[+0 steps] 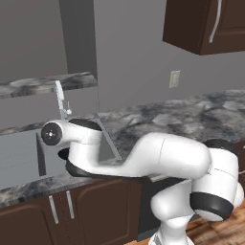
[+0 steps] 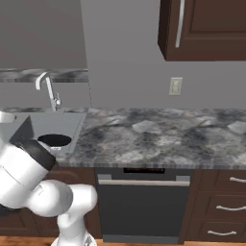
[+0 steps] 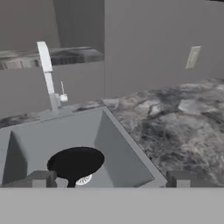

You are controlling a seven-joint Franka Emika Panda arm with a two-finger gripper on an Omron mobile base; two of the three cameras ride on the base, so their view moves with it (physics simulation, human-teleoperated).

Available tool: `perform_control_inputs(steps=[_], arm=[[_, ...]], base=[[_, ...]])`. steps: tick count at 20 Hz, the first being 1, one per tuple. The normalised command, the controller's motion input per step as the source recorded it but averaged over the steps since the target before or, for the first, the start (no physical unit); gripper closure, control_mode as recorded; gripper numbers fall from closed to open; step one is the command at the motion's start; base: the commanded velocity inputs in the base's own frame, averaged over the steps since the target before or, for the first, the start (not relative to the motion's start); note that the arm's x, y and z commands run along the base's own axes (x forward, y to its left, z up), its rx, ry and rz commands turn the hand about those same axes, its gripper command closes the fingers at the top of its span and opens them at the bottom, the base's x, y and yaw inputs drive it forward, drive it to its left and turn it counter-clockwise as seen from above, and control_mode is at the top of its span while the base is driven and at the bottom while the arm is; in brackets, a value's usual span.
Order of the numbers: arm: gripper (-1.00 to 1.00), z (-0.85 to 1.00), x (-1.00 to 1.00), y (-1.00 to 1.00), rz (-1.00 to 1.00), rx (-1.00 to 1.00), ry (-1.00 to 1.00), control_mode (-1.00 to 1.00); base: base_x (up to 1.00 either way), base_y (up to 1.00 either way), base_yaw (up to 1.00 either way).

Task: Move the pot and pan from the stove into the sink.

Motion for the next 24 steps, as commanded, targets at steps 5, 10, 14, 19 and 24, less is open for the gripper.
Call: perform_control_inputs(steps=[5,10,14,19,24], arm=[[-1.00,0.37,-0.33,-0.54,0.19,0.20,-0.17,-1.00],[-1.00,0.10,-0.28,-0.48,0.22,0.10,-0.02,-1.00],[-1.00,-0.15,0.00,-0.35,0.20,0.09,0.22,-1.00],[-1.00,-0.07,0.11,-0.32,0.10,0.20,0.36,-1.00],[-1.00,-0.04,0.12,-0.03,-0.01,0.00,0.13,-1.00]], base=[[0.00,0.00,0.00],[0.00,0.00,0.00],[0.00,0.00,0.00],[0.00,0.00,0.00],[0.00,0.00,0.00]])
